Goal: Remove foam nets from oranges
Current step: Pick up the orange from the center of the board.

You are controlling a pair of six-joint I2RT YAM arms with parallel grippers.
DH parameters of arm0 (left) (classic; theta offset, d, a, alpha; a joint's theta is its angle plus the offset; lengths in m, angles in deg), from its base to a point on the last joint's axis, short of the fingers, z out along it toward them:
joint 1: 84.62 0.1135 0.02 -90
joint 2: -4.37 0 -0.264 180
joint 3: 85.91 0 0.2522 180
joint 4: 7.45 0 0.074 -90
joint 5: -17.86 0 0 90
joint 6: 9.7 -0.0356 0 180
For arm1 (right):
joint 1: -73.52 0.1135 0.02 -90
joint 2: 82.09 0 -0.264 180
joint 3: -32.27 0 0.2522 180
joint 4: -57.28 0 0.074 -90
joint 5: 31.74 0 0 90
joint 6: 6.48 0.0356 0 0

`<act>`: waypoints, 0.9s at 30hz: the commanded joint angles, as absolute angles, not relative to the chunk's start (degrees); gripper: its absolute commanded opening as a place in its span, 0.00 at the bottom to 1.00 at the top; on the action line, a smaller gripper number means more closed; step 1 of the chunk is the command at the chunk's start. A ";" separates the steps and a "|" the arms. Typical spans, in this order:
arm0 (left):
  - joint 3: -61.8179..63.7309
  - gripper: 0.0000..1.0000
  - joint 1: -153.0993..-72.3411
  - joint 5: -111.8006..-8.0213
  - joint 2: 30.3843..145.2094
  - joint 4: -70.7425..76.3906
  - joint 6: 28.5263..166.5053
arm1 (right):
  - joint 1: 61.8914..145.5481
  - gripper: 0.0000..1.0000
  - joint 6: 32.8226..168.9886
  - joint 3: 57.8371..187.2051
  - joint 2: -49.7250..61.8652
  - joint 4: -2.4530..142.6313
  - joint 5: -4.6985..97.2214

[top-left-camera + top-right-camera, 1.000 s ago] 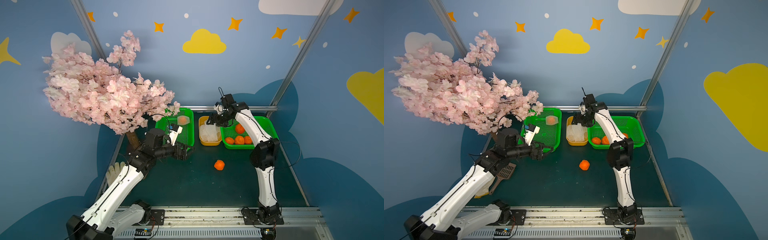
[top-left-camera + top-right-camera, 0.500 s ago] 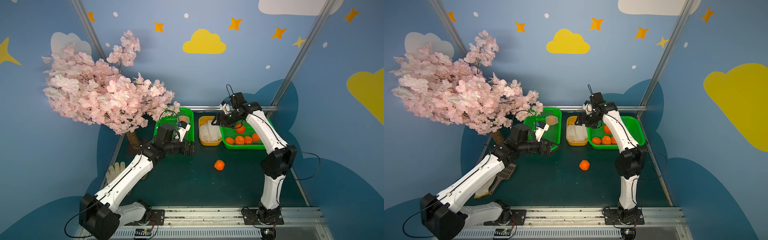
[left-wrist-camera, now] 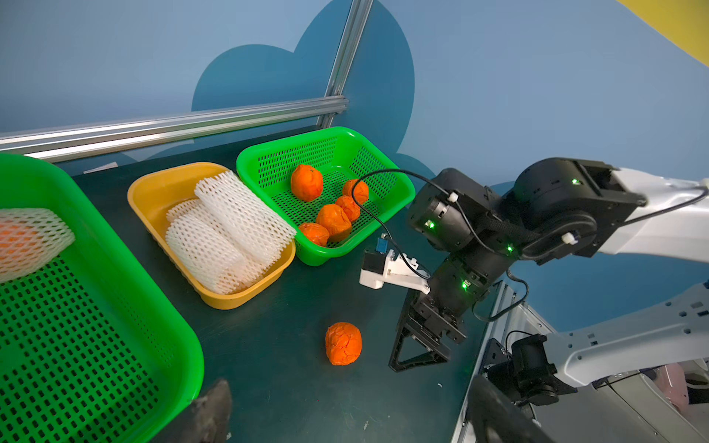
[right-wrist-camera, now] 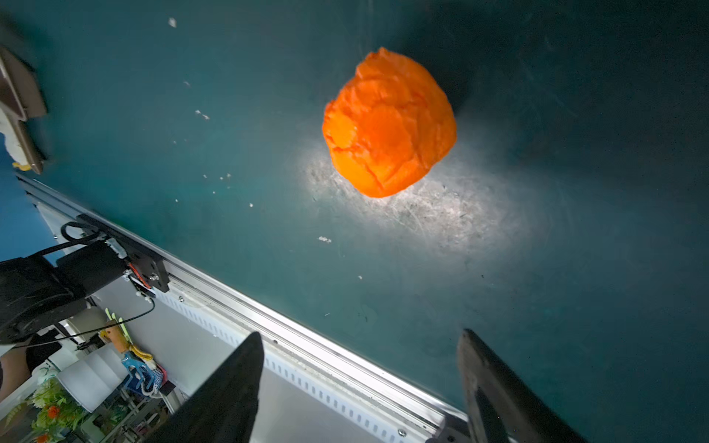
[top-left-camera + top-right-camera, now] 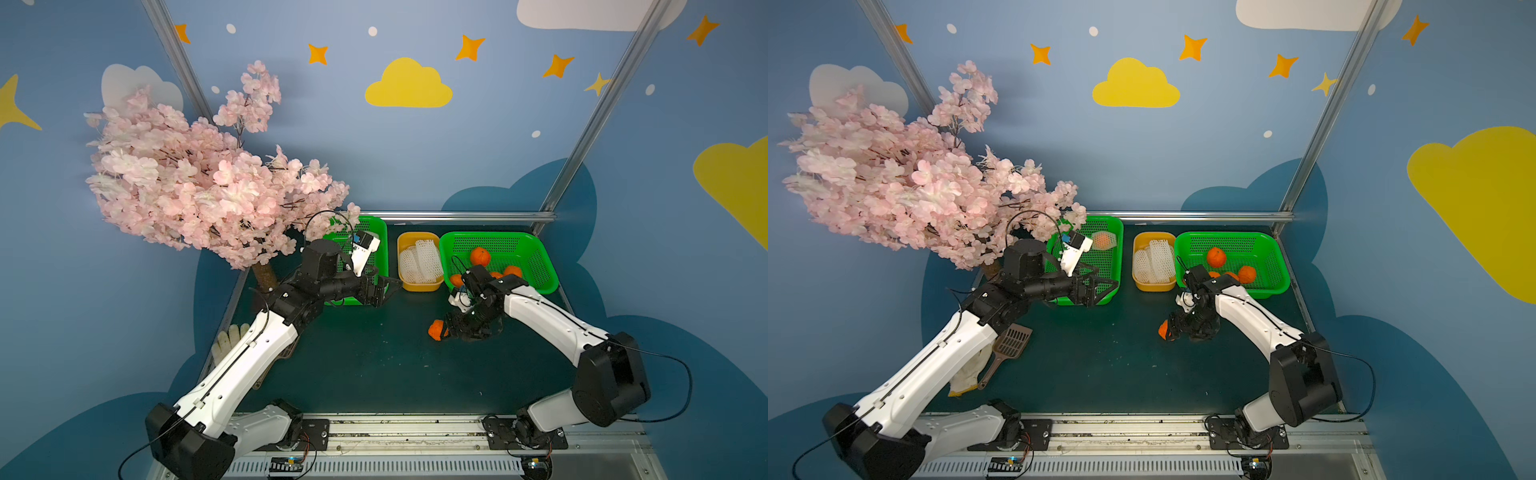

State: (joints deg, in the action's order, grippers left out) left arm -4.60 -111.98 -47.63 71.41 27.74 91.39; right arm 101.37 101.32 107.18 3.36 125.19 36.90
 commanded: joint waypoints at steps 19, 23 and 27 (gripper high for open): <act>-5.94 0.96 -108.03 -51.51 64.14 34.78 89.79 | 99.45 0.80 101.78 112.66 21.08 113.15 34.03; -6.23 0.96 -107.12 -51.22 63.31 35.13 89.59 | 99.39 0.80 101.72 113.55 23.33 112.47 33.31; -5.90 0.96 -106.51 -51.11 63.19 35.43 89.26 | 99.32 0.77 101.65 114.29 24.08 112.87 33.45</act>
State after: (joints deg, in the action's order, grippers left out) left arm -5.91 -106.97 -51.17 64.00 34.36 90.51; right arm 99.69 101.61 112.68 23.51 112.40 33.57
